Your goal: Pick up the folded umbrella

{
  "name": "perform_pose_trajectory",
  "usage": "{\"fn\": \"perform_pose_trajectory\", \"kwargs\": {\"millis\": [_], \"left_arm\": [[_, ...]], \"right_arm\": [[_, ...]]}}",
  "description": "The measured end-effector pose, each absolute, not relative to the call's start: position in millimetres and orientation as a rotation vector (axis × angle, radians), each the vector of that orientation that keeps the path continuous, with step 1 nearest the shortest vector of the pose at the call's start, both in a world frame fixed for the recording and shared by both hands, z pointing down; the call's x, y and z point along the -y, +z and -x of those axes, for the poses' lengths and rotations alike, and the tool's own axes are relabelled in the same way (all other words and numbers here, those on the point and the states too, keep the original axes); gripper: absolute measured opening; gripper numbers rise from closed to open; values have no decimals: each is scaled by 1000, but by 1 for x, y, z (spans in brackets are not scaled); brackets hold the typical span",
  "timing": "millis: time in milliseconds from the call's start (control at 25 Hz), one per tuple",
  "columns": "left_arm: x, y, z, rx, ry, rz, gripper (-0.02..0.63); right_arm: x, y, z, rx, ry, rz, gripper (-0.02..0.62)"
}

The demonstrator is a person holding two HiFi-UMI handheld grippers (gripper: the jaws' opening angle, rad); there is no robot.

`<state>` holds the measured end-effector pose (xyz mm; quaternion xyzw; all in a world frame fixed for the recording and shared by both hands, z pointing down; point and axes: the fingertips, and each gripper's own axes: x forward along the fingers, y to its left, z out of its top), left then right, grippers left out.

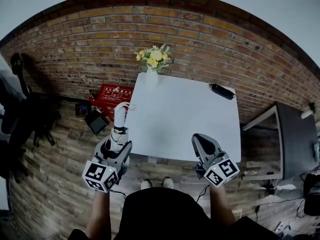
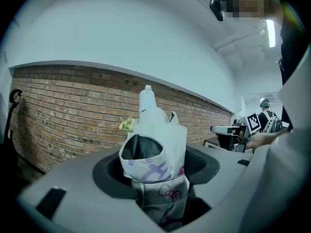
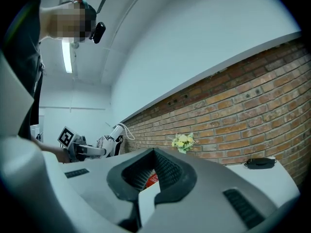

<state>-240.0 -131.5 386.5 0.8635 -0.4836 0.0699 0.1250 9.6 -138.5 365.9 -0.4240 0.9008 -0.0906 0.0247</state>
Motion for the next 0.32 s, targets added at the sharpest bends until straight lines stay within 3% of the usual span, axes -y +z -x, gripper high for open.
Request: {"fn": "perform_pose_trajectory", "kwargs": {"millis": [320], "left_arm": [[134,391,231,1380,195,-2540,273]], "right_arm": [[134,374,-14,-2778,-285,1351,21]]}}
